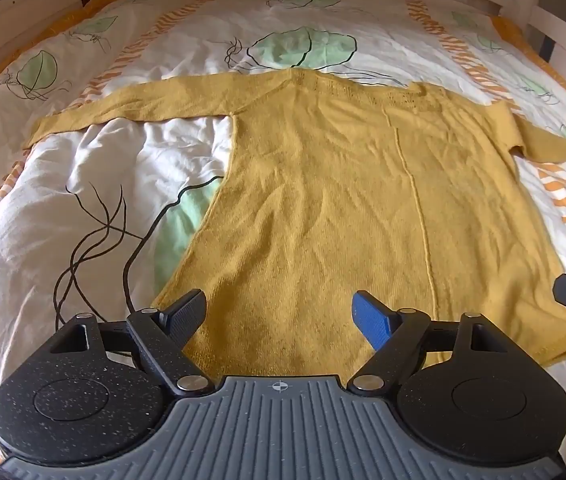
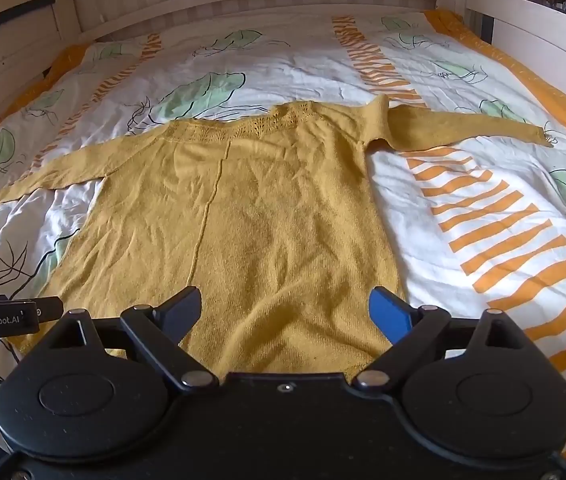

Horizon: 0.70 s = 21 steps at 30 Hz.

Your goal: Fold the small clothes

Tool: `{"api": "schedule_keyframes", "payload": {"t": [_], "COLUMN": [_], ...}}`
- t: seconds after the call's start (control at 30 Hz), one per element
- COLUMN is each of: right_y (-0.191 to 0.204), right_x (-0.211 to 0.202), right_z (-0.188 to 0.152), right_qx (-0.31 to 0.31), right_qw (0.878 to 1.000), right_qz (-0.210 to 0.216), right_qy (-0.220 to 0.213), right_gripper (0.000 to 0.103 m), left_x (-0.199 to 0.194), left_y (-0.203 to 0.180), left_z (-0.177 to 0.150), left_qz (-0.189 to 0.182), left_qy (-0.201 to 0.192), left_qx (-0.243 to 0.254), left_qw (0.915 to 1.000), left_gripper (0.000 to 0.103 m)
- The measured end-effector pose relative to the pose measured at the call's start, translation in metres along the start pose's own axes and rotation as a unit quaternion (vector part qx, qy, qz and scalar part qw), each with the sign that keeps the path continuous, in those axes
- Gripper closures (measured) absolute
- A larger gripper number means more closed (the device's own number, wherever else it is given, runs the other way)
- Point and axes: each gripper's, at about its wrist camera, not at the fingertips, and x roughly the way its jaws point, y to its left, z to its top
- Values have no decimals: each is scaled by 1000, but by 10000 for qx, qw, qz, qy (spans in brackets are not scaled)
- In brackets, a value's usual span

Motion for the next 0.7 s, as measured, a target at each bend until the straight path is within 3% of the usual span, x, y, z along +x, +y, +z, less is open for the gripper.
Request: {"api": "schedule_keyframes", "payload": {"t": [0.7], "right_y": [2], "right_x": [7], "right_z": [-1], "right_qx": [75], "right_qw": [9999], "right_qz": [32], "right_qy": [120], "right_gripper": [11], "left_x": [4], "left_y": [-1], "left_z": [-1], "left_qz": [-22], "left_qy": [99], "left_qx": [-1], "left_qw": [9999], "left_gripper": [24]}}
